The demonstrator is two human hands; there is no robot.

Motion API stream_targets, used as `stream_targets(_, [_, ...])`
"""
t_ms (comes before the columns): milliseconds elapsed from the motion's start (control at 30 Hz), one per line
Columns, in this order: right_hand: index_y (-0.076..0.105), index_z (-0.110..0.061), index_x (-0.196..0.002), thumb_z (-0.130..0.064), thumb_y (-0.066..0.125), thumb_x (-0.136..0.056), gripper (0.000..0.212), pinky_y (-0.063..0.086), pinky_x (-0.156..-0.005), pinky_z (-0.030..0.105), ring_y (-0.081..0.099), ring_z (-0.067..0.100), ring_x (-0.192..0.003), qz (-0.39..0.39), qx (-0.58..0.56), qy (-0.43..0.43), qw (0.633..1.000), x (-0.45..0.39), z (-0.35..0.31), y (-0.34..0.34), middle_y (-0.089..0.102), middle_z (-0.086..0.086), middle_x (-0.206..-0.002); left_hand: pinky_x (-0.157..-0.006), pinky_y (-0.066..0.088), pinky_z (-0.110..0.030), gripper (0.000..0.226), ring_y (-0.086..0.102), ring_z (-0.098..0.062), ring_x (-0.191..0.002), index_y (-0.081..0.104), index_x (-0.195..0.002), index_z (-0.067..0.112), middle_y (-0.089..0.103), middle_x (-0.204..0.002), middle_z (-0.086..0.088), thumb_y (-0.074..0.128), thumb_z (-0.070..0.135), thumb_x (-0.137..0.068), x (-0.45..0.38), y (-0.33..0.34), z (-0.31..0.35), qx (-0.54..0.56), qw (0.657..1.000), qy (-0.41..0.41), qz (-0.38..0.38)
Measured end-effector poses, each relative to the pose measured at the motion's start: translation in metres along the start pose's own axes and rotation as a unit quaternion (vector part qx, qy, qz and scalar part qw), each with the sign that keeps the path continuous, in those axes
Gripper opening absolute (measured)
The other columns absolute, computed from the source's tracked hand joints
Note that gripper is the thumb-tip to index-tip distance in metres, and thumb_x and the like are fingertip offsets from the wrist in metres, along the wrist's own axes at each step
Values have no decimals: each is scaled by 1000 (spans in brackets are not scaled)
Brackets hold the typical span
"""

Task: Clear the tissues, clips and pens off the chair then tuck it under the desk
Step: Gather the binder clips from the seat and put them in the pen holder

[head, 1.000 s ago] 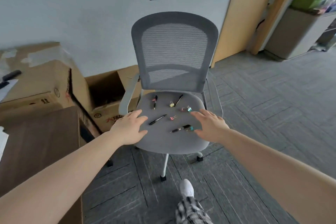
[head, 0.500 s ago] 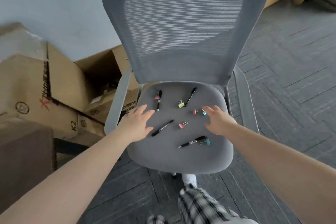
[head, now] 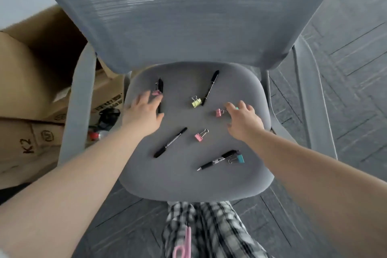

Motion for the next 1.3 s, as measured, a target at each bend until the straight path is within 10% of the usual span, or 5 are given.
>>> stream_targets(400, [36, -34, -136, -44, 61, -86, 57, 45, -95, 48, 32, 34, -126, 55, -20, -26, 998, -48, 0, 39, 31, 5, -144, -104, 39, -52, 58, 26, -39, -137, 15, -149, 32, 15, -157, -10, 36, 45, -96, -69, 51, -5, 48, 998, -37, 17])
stream_targets(700, [51, -10, -104, -11, 49, -89, 16, 45, -65, 37, 38, 32, -111, 56, -79, -56, 994, -51, -28, 58, 41, 10, -117, -76, 46, -48, 28, 46, -44, -106, 47, -119, 8, 48, -117, -23, 50, 18, -93, -75, 58, -4, 91, 992, -41, 76])
stream_targets(1300, [51, -8, -92, -7, 41, -84, 13, 35, -60, 31, 44, 30, -78, 49, -89, -20, 995, -52, -49, 31, 56, 10, -93, -83, 42, -44, 41, 43, -40, -113, 47, -120, 2, 43, -125, -22, 50, -11, -81, -57, 54, -18, 174, 976, -108, 77])
Point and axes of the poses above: each hand's wrist, its own x-axis away from the middle knuckle, its own y-axis out of the palm, z = x × y, the point moved 1 cm from there along -x, towards the middle knuckle
